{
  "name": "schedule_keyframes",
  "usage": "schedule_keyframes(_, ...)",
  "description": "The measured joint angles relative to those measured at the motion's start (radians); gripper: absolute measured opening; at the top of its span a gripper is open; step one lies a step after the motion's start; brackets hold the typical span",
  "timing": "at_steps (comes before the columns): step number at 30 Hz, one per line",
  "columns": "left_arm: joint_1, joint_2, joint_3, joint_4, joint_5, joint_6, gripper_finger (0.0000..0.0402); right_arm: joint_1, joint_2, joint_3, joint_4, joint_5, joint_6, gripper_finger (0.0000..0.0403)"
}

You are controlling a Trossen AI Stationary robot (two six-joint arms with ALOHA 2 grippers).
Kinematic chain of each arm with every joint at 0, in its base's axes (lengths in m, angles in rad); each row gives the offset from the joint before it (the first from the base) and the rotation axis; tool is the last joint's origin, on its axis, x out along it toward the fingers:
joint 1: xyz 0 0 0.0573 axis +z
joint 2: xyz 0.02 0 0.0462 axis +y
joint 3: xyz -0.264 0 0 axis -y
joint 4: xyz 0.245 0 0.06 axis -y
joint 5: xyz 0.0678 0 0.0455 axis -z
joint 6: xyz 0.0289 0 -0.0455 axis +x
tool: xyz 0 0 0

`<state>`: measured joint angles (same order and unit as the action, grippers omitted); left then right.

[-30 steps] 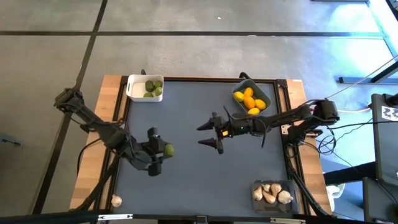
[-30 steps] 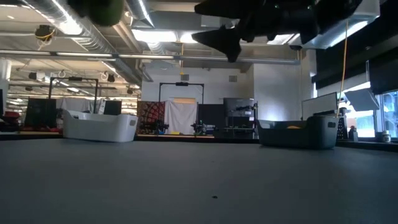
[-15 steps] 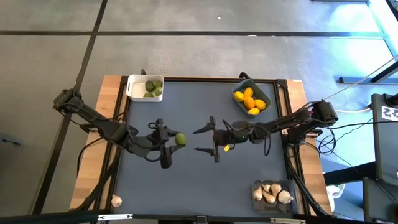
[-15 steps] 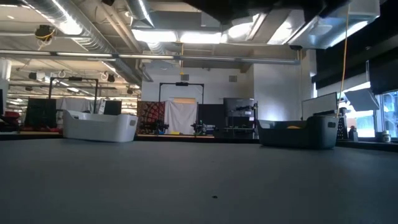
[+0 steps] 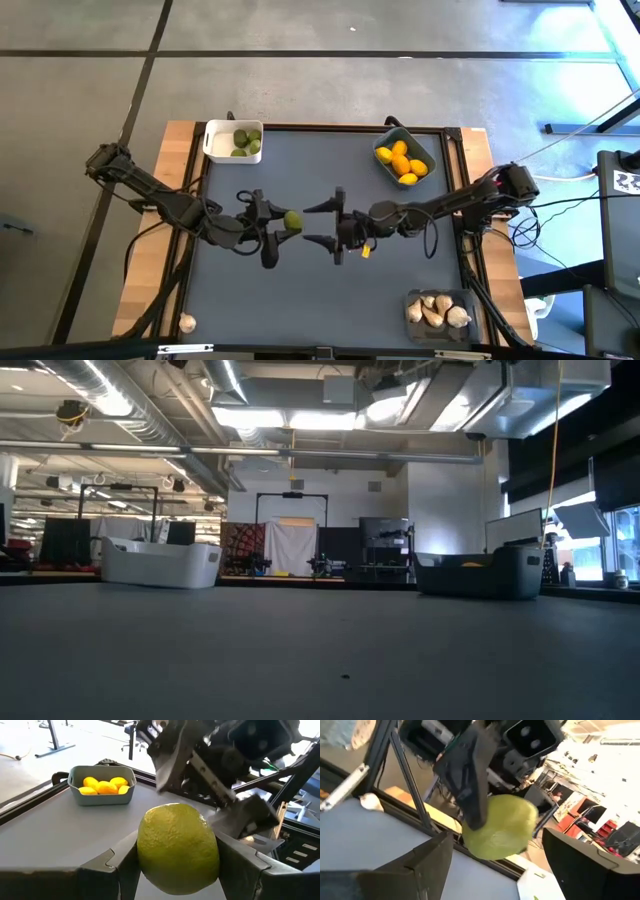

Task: Sort produce into baskets
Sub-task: Put the lime into the white bin

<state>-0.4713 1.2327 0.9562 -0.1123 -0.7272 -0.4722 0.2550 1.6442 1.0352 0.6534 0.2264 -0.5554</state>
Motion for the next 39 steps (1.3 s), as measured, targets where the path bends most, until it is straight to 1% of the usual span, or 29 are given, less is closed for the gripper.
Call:
schedule_keyframes(6, -0.001, 0.0, 0.0, -0.004, 0.002, -0.012, 0.0211, 0.0, 0.081, 0.078, 0.0, 0.003, -0.074, 0.0303)
schedule_keyframes(11, -0.004, 0.0, 0.0, -0.002, 0.012, -0.012, 0.0211, -0.001, 0.096, 0.118, -0.003, 0.001, -0.078, 0.0303)
schedule_keyframes(17, -0.007, 0.0, 0.0, -0.002, 0.019, -0.009, 0.0211, -0.011, 0.096, 0.119, -0.003, -0.002, -0.061, 0.0303)
schedule_keyframes(20, -0.007, 0.0, 0.0, -0.007, 0.019, -0.009, 0.0211, -0.016, 0.096, 0.119, -0.021, -0.034, -0.023, 0.0303)
schedule_keyframes(23, -0.007, 0.0, 0.0, -0.007, 0.04, -0.007, 0.0211, -0.022, 0.096, 0.119, -0.025, -0.062, -0.02, 0.0303)
schedule_keyframes(36, 0.001, 0.002, -0.001, -0.01, 0.052, -0.001, 0.0211, -0.022, 0.093, 0.121, -0.08, -0.061, -0.082, 0.0302)
schedule_keyframes(39, 0.003, 0.002, -0.001, -0.01, 0.051, 0.0, 0.0211, -0.022, 0.093, 0.12, -0.077, -0.057, -0.095, 0.0288)
